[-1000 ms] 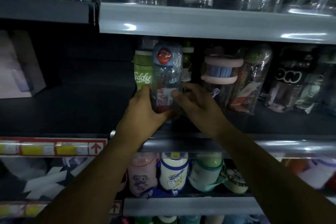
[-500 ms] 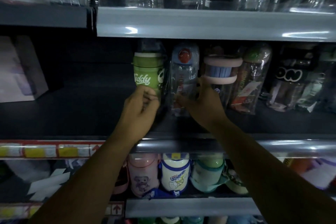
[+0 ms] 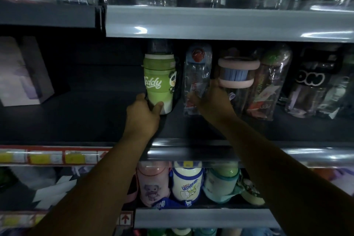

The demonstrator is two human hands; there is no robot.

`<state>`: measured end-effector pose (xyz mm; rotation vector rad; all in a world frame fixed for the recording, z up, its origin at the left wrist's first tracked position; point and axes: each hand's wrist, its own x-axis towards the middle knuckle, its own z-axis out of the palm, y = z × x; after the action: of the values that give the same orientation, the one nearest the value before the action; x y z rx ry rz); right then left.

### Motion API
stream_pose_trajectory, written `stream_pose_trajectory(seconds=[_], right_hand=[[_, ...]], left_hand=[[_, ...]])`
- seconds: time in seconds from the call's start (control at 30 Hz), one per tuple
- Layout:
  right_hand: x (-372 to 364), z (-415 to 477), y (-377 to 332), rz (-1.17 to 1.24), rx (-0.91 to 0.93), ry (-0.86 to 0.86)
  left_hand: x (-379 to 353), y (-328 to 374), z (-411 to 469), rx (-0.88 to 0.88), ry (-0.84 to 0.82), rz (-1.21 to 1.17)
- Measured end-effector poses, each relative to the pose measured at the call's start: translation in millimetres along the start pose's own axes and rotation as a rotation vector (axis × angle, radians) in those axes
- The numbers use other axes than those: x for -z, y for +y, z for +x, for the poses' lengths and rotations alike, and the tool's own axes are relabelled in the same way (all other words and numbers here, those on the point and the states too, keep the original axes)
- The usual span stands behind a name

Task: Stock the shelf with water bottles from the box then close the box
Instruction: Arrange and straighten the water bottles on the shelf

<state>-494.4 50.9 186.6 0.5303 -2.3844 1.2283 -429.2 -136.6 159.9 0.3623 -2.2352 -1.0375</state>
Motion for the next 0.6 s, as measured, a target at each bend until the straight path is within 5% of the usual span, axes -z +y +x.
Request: stream_pose_trajectory(seconds=[0.6], right_hand=[[17, -4, -1, -0.085, 0.015, -0.166]], left_hand=[[9, 11, -9, 0.01, 0.11, -0.13]])
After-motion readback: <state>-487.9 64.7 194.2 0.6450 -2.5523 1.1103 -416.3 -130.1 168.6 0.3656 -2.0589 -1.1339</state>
